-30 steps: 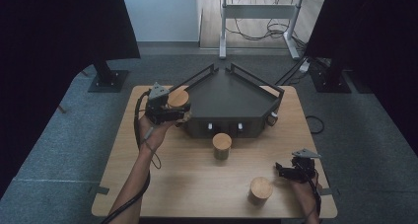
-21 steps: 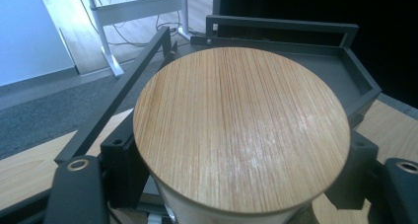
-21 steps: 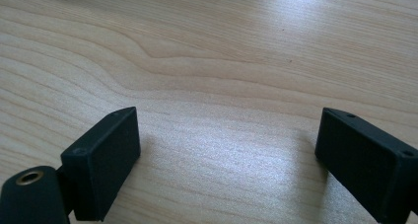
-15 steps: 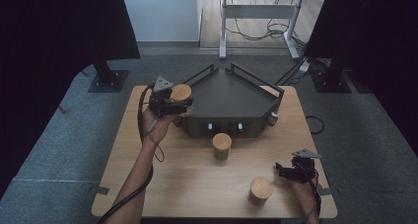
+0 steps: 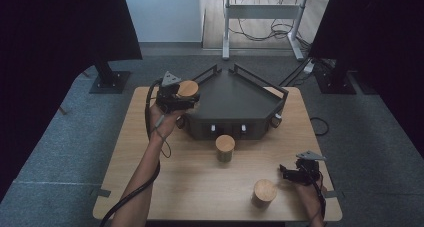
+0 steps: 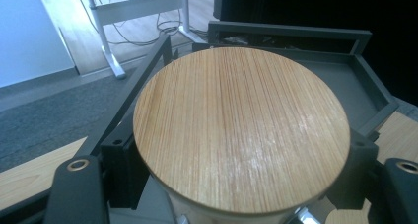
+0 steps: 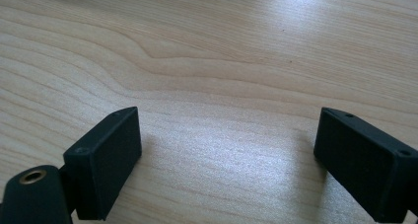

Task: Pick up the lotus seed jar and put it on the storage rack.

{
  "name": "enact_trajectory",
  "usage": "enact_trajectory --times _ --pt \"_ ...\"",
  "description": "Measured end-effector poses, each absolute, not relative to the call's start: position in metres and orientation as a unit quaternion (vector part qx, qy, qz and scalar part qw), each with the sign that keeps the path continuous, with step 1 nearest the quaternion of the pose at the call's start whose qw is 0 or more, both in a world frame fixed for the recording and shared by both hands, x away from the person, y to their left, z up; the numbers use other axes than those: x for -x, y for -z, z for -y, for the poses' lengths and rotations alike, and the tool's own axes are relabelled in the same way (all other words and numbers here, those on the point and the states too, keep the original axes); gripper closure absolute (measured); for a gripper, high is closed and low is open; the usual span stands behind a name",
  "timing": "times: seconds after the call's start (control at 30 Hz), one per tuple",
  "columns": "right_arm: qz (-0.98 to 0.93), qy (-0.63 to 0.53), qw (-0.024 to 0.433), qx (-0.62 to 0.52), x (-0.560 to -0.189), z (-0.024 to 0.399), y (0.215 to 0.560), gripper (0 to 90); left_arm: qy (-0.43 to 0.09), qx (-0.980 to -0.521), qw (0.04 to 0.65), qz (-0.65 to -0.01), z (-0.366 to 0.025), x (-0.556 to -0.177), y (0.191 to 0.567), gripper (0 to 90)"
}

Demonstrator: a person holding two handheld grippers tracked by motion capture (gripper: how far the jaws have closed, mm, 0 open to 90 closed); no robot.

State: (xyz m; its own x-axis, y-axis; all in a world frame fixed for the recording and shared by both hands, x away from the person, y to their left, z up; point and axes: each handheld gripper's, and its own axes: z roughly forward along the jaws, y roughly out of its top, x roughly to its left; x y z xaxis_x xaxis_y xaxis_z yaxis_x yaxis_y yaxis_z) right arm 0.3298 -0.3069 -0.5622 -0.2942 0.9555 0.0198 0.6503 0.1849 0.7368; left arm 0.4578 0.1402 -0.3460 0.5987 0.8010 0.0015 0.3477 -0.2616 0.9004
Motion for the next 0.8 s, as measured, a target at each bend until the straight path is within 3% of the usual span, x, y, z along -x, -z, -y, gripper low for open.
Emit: enact_trajectory --times 0.8 --pt "-0.735 -0.331 0.232 -0.545 -0.330 0.307 0.562 11.6 -0.232 -0.756 0.467 -0.396 -0.128 -0.485 0.355 25.9"
